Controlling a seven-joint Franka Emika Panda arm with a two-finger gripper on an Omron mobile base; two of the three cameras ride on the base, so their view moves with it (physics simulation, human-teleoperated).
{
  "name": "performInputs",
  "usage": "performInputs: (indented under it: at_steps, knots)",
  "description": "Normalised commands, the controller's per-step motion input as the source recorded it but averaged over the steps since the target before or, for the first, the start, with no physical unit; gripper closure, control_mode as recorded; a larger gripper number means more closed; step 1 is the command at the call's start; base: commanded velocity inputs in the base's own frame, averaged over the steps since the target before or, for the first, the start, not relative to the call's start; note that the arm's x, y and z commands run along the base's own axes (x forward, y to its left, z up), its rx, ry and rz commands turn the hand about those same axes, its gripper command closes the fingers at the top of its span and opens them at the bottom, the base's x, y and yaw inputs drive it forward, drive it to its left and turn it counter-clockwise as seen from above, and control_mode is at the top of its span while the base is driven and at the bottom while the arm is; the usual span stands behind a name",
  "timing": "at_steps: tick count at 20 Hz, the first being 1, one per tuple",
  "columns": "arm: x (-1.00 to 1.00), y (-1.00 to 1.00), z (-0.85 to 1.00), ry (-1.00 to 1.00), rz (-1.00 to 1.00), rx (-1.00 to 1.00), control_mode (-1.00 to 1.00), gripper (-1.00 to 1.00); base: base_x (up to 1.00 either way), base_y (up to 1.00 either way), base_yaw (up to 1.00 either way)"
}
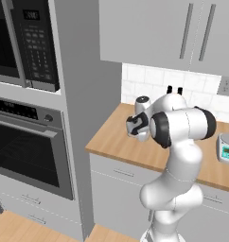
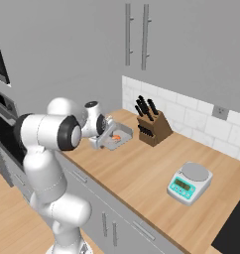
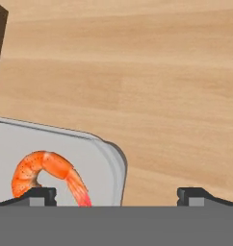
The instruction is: Take the meat container that has the shrimp and place it on the second highest rack of the freezer. Then take the vegetable container that has the corn and lemon and place it on the highest rack of the freezer.
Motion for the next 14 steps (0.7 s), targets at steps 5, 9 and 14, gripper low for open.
performInputs:
  at_steps: [5,9,14]
  knots:
    - [0.0,0.29,-0.4,0.0,-0.24,0.0,-1.0,-1.0,0.0,0.0,0.0]
    - [0.0,0.38,-0.46,0.0,-0.24,0.0,-1.0,-1.0,0.0,0.0,0.0]
    - [0.0,0.49,-0.46,0.0,-0.25,0.0,-1.0,1.0,0.0,0.0,0.0]
